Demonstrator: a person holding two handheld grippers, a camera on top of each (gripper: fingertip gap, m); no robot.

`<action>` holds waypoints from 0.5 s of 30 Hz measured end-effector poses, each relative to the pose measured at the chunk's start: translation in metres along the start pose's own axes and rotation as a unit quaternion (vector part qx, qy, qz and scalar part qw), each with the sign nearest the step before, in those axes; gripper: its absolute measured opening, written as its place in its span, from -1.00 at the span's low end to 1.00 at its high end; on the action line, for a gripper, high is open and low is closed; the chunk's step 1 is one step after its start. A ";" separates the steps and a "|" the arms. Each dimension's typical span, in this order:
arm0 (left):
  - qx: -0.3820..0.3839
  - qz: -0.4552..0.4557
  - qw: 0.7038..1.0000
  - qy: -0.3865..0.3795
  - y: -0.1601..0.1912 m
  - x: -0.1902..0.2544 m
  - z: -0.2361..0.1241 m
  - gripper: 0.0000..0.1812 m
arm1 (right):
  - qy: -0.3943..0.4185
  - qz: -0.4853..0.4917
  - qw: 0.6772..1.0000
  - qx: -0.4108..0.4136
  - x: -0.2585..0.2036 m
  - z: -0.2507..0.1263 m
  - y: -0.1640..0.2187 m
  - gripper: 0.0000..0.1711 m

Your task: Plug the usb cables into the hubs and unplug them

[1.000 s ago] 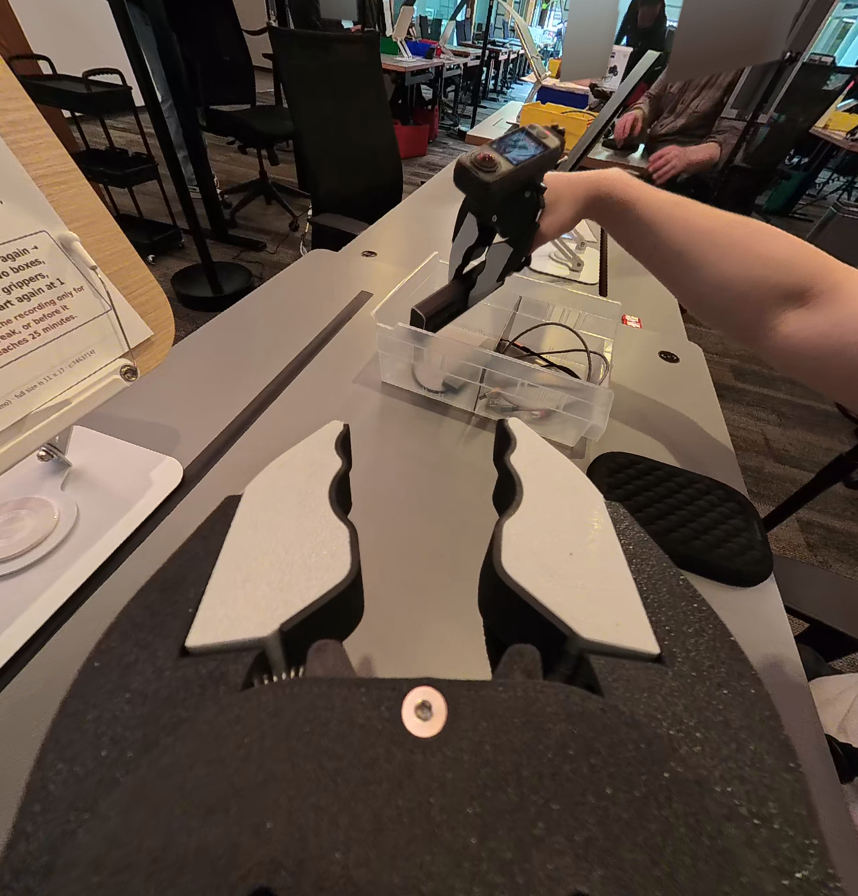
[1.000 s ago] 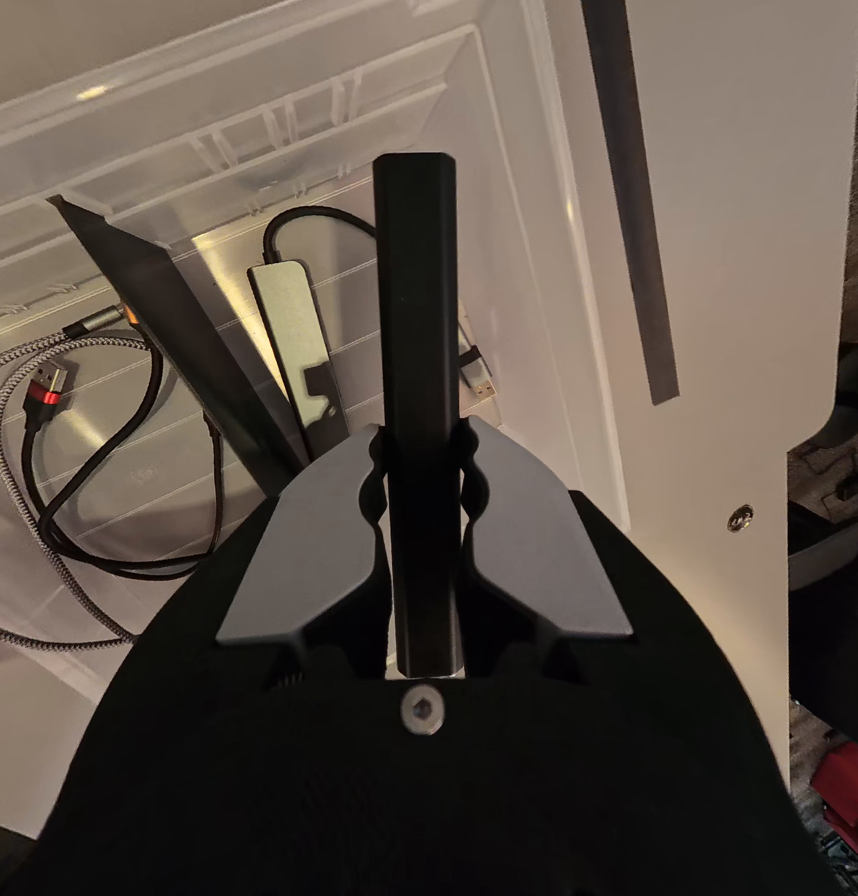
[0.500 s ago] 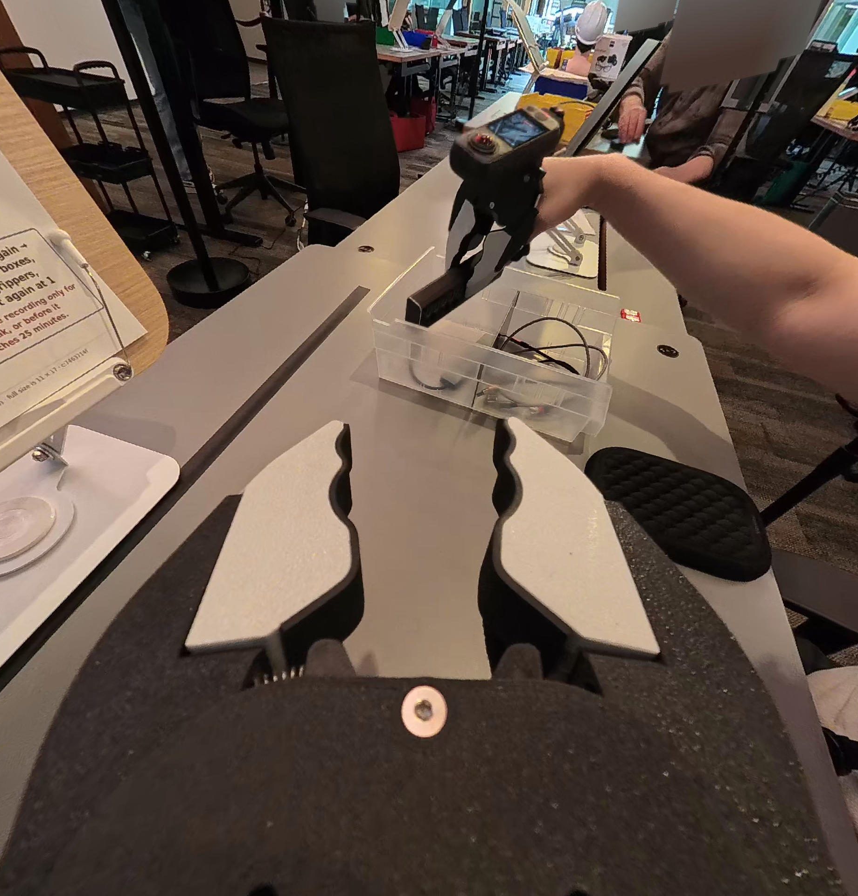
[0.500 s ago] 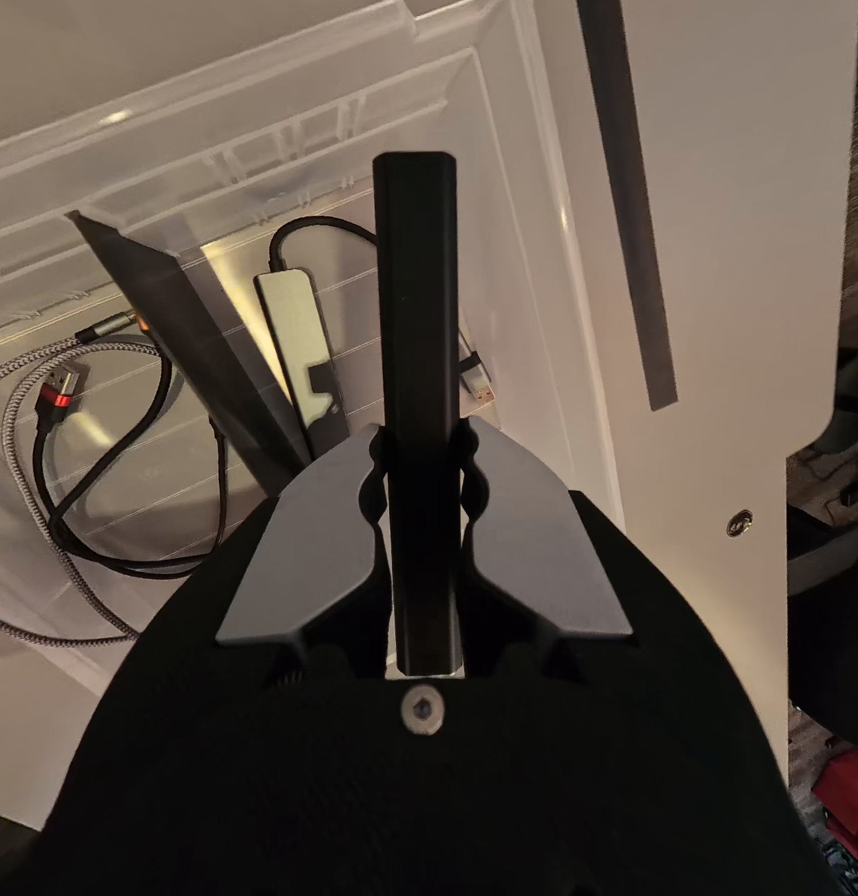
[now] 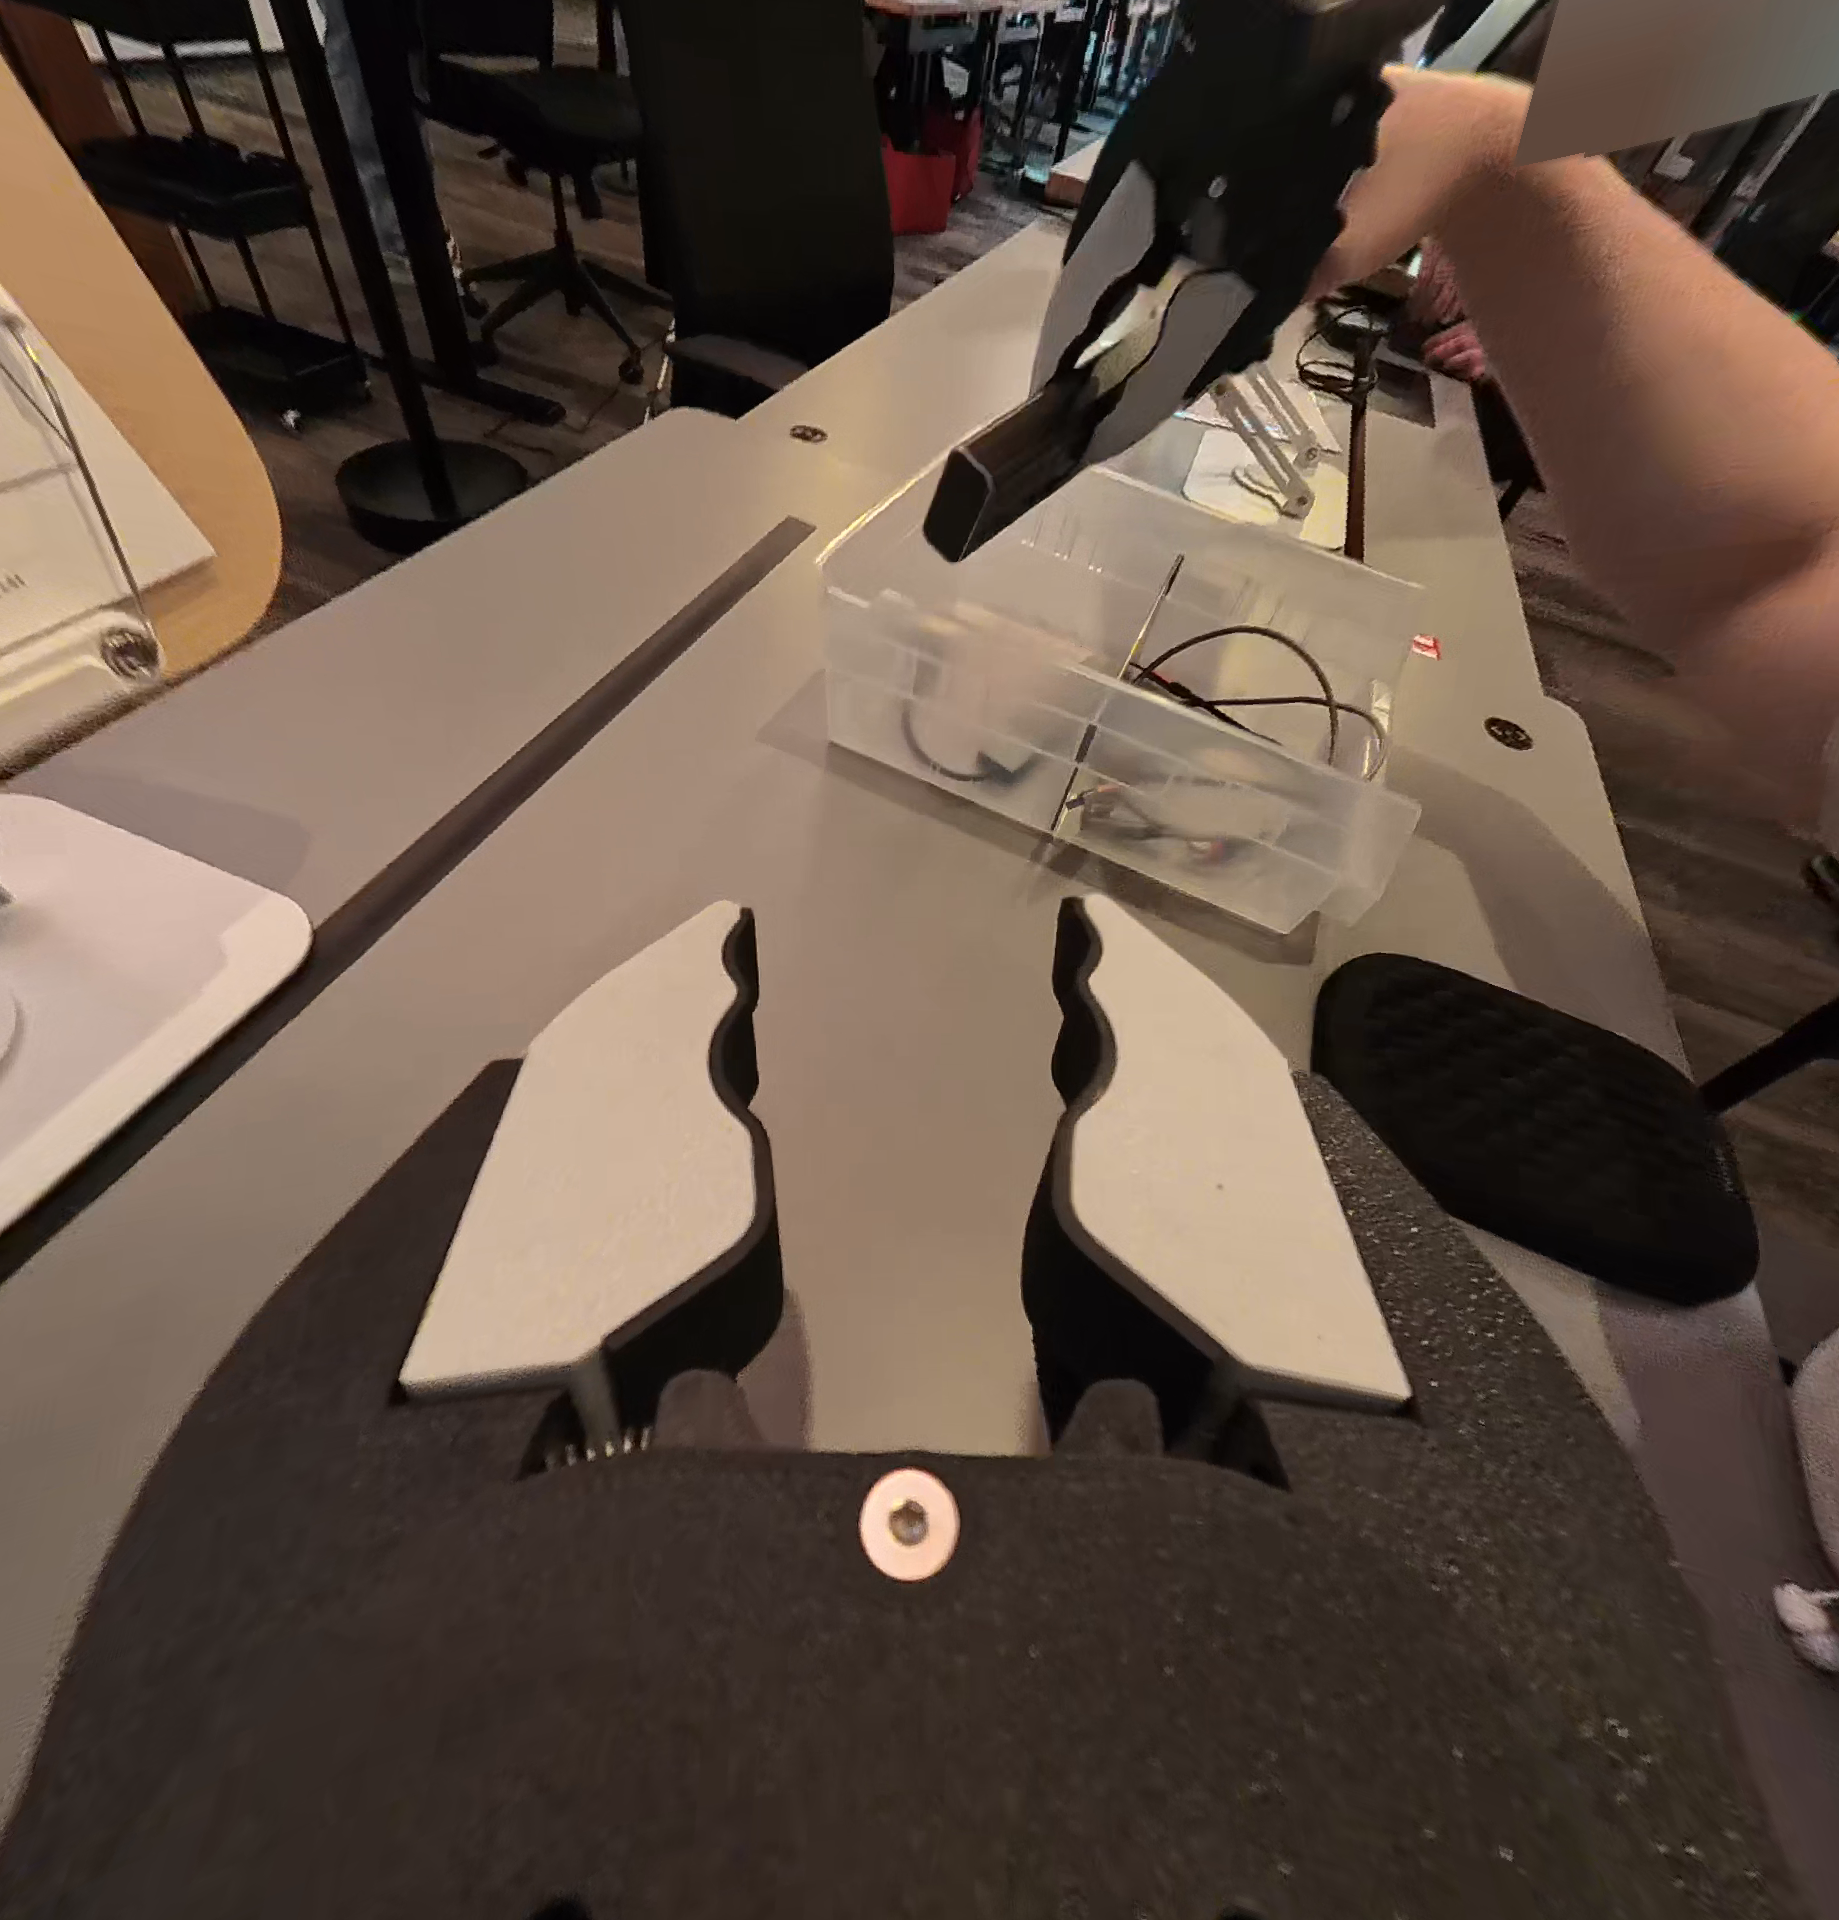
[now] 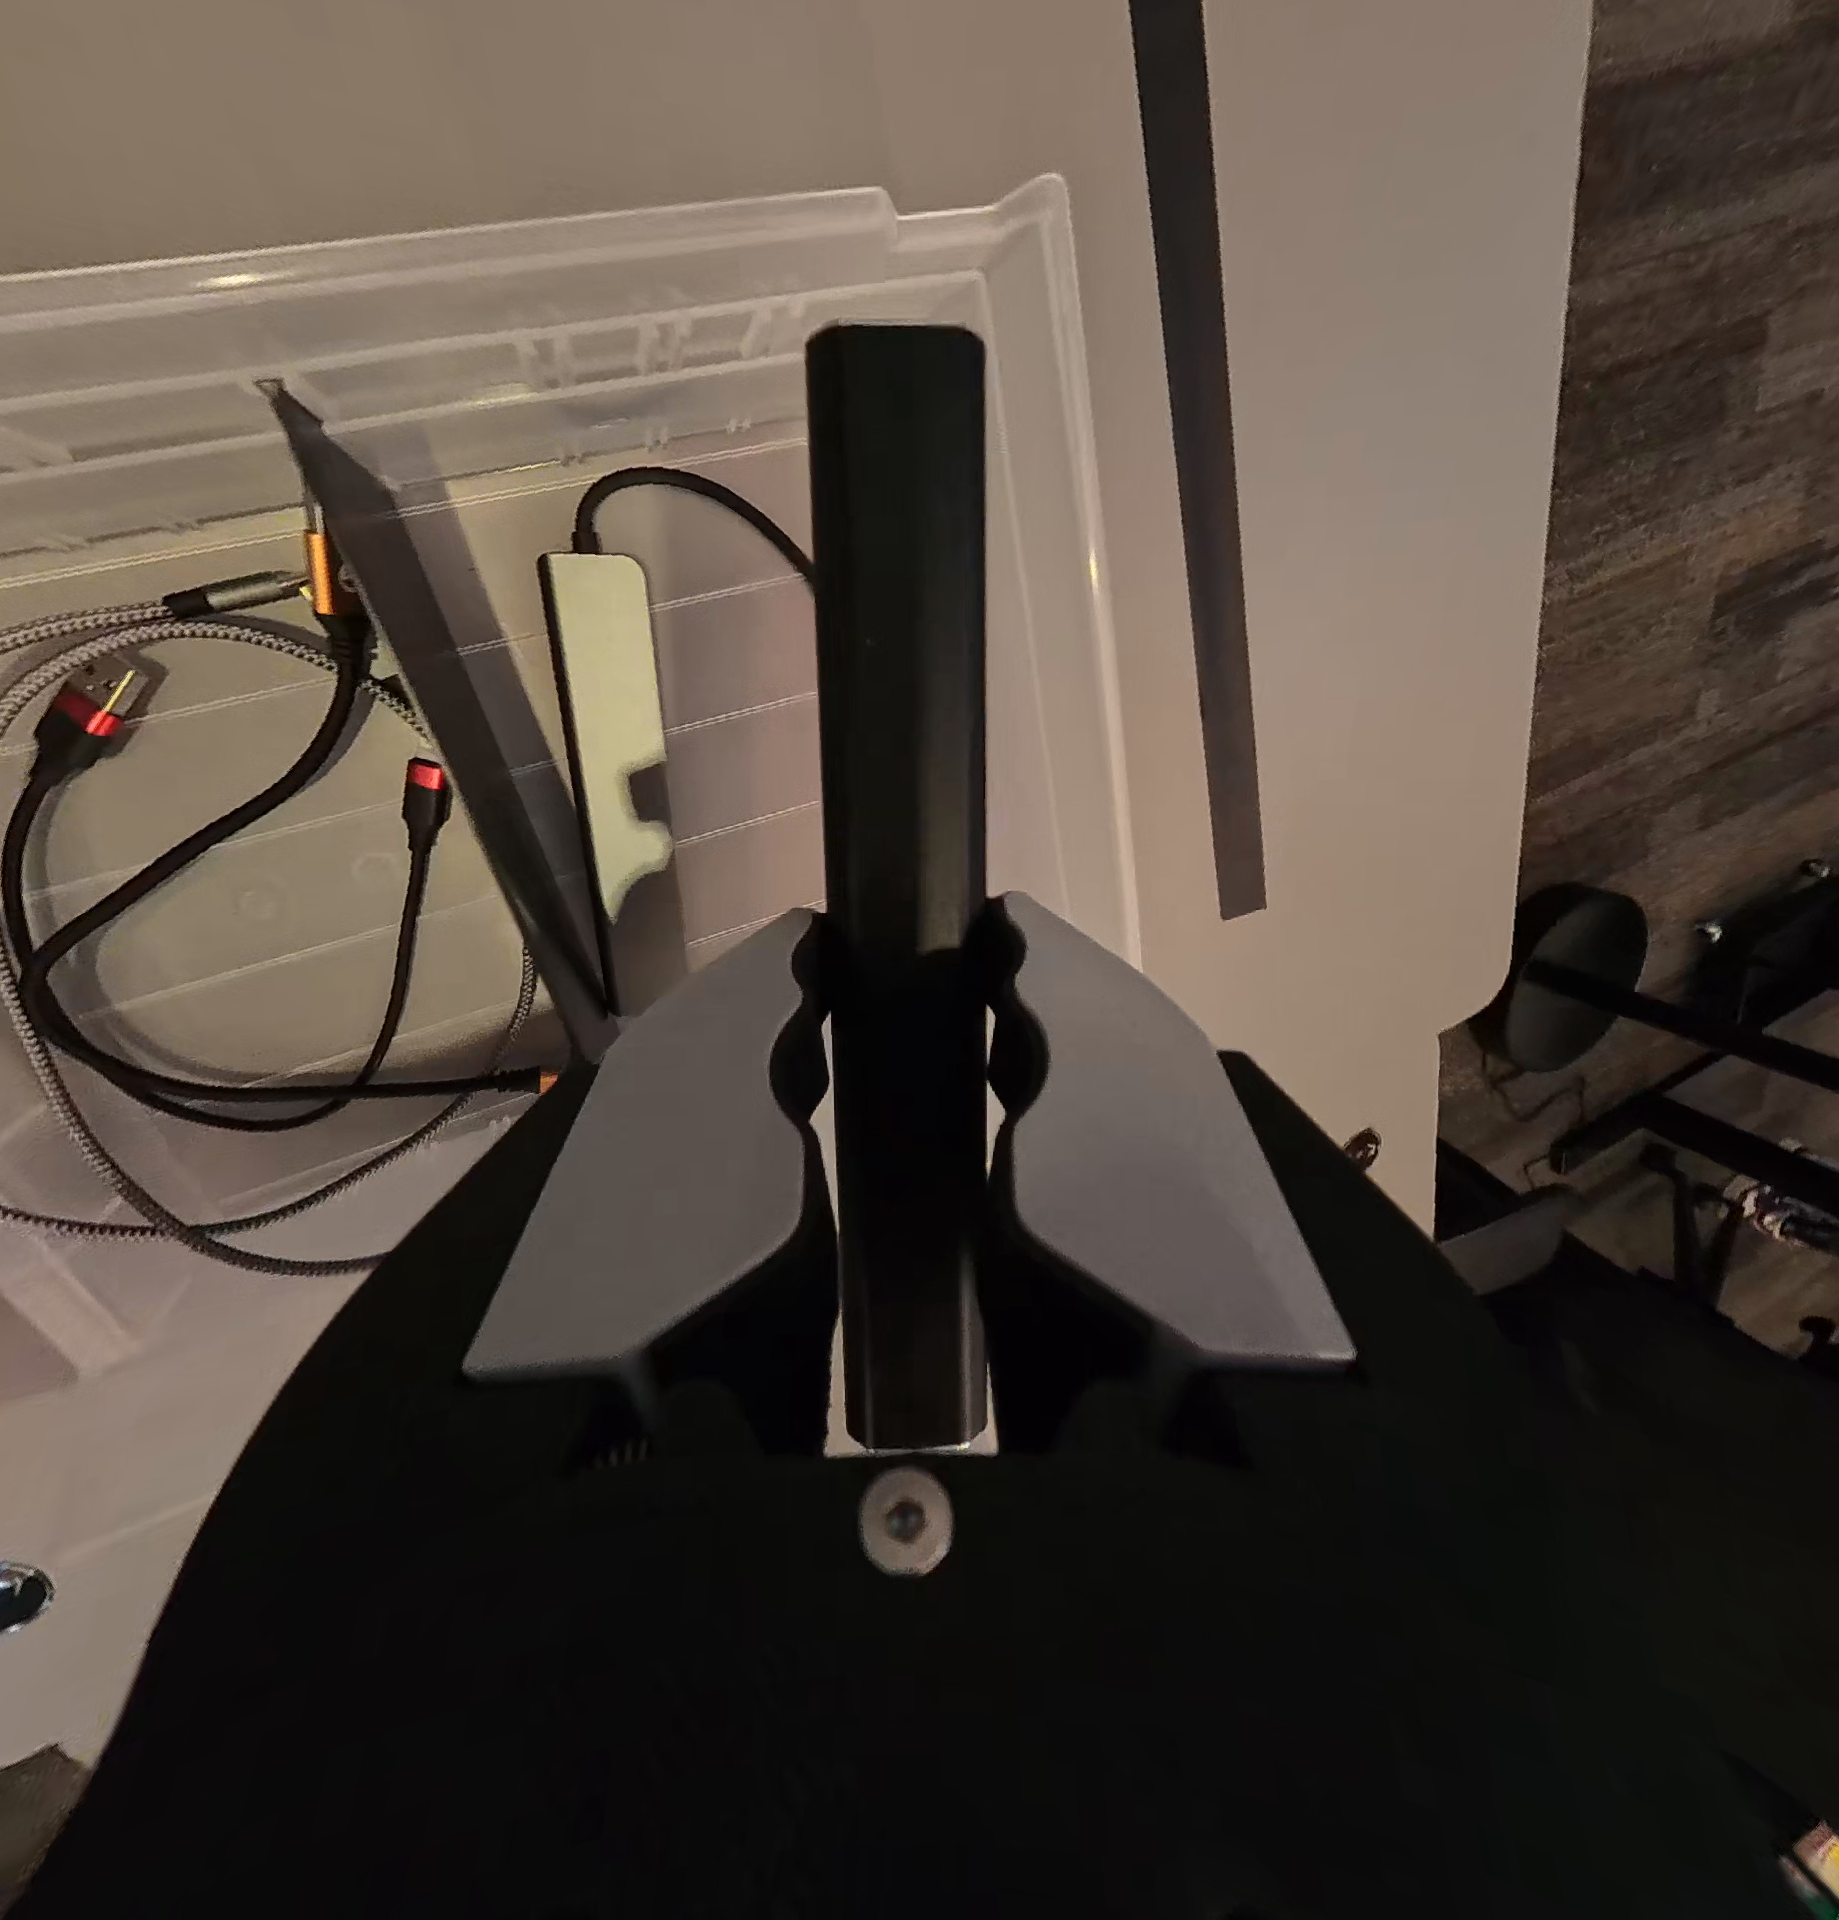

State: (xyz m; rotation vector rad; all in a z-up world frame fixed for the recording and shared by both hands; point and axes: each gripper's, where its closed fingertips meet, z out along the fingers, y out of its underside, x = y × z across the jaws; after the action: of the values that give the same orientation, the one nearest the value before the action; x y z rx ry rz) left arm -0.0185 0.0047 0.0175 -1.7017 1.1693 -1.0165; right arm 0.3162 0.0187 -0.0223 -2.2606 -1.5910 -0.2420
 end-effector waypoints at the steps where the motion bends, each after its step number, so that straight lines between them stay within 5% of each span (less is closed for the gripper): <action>1: -0.002 -0.009 1.000 0.003 0.003 -0.002 0.004 -0.40 | -0.007 -0.007 1.000 0.001 -0.001 0.001 -0.001 -0.66; 15: 0.036 -0.070 0.996 0.030 0.003 -0.014 0.005 -0.45 | -0.164 -0.008 0.986 -0.038 -0.029 0.097 0.014 -0.66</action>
State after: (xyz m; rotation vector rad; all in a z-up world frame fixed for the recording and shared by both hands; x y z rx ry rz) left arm -0.0183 0.0186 0.0106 -1.7250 1.0509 -1.1887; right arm 0.3122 0.0271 -0.1236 -2.4453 -1.7871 0.0725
